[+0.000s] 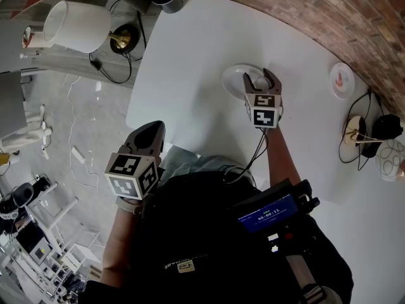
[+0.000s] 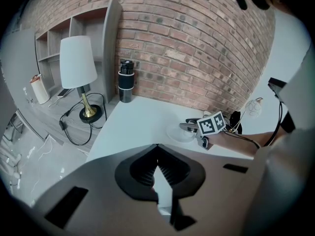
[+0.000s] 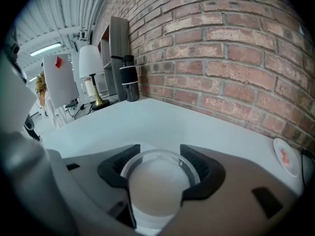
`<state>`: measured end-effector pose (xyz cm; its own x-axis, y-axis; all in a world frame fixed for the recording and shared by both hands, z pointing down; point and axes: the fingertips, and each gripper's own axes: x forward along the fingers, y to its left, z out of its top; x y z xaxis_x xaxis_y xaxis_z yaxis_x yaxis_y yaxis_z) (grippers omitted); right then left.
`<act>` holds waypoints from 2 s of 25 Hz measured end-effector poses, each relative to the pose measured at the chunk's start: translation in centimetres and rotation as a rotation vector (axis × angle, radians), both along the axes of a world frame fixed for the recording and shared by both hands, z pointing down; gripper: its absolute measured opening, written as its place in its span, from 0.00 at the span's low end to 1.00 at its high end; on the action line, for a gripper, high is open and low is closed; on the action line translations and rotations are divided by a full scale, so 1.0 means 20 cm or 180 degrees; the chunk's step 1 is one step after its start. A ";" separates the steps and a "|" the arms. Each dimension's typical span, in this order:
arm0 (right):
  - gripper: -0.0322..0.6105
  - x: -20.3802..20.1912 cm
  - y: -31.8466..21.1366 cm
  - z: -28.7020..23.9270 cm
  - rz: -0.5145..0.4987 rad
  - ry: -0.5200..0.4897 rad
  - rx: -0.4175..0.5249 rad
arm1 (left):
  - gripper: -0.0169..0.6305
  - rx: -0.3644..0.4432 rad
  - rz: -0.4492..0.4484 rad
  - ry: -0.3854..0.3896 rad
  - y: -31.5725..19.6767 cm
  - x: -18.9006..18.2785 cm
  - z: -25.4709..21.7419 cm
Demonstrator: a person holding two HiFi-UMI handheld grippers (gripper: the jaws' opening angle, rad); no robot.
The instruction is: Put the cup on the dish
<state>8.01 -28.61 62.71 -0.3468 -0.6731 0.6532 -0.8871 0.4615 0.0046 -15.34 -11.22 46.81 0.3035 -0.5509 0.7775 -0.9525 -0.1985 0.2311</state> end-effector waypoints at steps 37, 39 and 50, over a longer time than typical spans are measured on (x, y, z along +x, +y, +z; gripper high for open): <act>0.45 -0.02 0.02 0.01 0.0042 -0.0151 0.0328 | 0.03 0.0000 0.0006 0.0038 0.01 0.01 0.02; 0.45 -0.01 0.01 0.01 0.0067 -0.0164 0.0348 | 0.03 0.0008 0.0009 0.0040 0.02 0.02 0.02; 0.45 -0.02 0.03 0.04 0.0055 -0.0180 0.0158 | 0.03 0.0071 -0.0035 0.0035 0.06 0.01 -0.02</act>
